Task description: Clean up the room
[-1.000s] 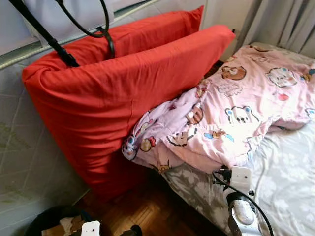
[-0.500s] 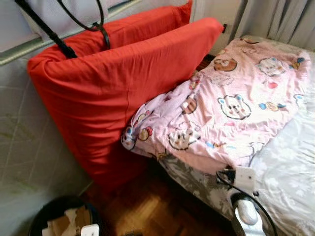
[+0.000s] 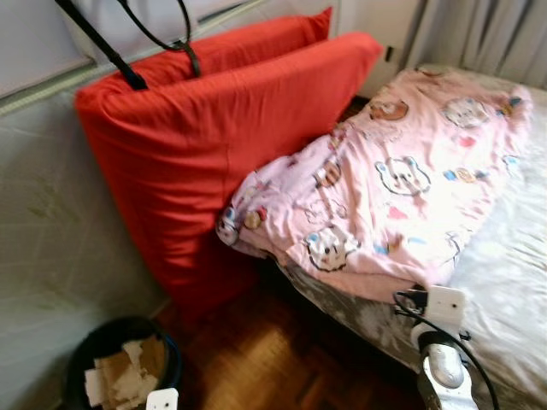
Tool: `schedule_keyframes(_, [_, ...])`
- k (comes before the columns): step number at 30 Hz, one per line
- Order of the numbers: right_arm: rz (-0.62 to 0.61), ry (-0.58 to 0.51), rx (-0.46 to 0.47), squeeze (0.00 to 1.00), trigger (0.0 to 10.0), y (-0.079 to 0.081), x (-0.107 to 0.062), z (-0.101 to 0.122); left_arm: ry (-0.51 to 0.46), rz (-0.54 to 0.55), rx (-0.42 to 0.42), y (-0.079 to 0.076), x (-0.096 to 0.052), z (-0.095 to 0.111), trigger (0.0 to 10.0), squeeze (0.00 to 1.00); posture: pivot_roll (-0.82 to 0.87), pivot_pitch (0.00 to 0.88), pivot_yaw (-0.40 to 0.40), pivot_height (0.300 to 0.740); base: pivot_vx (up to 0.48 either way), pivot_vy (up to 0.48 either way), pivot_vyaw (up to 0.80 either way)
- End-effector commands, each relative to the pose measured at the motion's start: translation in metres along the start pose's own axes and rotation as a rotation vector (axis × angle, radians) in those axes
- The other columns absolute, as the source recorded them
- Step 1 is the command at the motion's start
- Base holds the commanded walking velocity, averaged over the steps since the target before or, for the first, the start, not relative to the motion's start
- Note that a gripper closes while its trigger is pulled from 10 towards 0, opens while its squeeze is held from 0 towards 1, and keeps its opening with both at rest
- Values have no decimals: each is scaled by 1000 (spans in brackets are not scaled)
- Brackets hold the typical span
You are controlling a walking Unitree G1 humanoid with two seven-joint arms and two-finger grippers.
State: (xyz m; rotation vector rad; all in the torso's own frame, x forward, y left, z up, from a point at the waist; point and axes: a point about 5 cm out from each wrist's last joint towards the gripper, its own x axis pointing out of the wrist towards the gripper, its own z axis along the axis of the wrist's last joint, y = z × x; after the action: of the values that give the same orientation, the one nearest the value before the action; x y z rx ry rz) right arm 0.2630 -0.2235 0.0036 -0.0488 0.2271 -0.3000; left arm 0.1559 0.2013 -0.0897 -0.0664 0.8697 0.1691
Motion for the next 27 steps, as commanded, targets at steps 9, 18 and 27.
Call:
schedule_keyframes(9, [-79,105,-65,0,10000,-15,-3,-15,22,-4,-2,-4,-2,-8,10000,0,-3,152,1,740,0,0,0])
schedule_keyframes(18, [-155,201,-142,0,10000,-31,-8,-28,31,-2,-2,-2,-2,-9,10000,0,-7,153,1,740,0,0,0])
schedule_keyframes(27, [-150,305,-148,0,10000,-30,-17,-44,32,0,-3,-1,-2,-9,10000,0,-5,152,1,740,0,0,0])
